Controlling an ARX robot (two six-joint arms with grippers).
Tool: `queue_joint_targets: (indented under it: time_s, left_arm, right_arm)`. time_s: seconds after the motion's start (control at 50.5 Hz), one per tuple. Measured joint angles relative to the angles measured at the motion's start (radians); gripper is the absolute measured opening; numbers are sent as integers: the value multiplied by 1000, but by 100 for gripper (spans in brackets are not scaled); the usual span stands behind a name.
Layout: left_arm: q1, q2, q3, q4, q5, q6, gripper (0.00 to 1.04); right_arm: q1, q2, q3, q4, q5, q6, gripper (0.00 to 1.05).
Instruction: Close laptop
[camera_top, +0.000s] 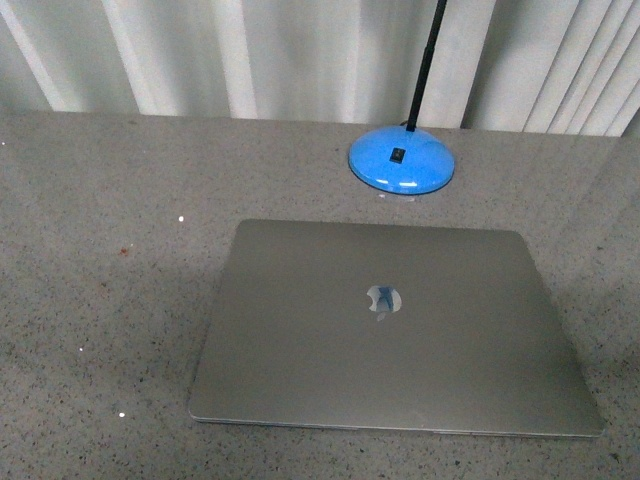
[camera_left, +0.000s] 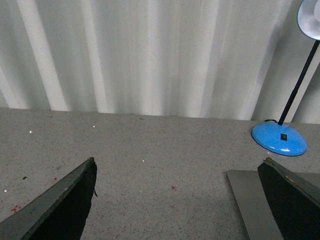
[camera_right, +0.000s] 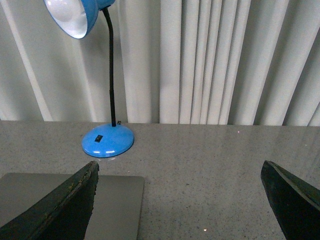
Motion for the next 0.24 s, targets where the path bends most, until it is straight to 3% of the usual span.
queue_joint_targets:
  time_s: [0.238]
  left_arm:
    - [0, 0, 0, 0, 0, 0, 98]
  right_arm:
    - [0, 0, 0, 0, 0, 0, 97]
